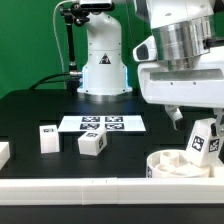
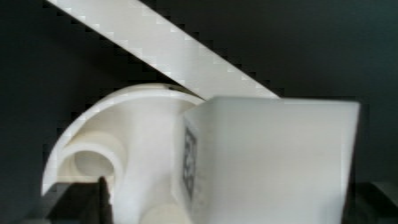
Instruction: Assemble stool
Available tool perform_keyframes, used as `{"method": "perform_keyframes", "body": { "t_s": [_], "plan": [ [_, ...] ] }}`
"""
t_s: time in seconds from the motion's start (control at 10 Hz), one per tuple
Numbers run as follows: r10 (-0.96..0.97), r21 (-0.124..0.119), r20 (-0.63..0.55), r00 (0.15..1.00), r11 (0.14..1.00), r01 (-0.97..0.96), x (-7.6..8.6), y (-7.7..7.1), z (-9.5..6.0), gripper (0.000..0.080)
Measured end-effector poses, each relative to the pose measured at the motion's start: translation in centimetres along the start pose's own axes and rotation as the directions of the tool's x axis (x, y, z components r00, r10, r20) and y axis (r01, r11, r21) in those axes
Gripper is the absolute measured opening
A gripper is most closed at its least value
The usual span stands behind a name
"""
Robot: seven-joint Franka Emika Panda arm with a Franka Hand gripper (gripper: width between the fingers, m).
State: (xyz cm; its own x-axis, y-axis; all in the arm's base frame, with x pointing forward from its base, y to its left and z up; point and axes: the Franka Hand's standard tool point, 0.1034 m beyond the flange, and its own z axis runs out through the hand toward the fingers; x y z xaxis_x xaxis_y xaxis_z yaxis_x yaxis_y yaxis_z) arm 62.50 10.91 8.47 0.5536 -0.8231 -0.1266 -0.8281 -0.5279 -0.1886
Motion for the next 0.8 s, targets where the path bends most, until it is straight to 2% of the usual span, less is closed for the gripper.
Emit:
{"method": "perform_keyframes", "body": {
  "t_s": [0.2, 0.4, 0.8],
  "plan": [
    [-0.072, 0.013, -0.009, 0.997, 0.997, 0.073, 0.1, -0.5, -1.0, 0.0643],
    [-0.167, 0.012, -0.002, 0.986, 0.986, 0.167, 0.1, -1.2, -1.9, 0.0648],
    [-0.469, 0.008, -0.005, 0.883, 0.883, 0.469, 0.1, -1.1, -1.7, 0.0648]
  ]
}}
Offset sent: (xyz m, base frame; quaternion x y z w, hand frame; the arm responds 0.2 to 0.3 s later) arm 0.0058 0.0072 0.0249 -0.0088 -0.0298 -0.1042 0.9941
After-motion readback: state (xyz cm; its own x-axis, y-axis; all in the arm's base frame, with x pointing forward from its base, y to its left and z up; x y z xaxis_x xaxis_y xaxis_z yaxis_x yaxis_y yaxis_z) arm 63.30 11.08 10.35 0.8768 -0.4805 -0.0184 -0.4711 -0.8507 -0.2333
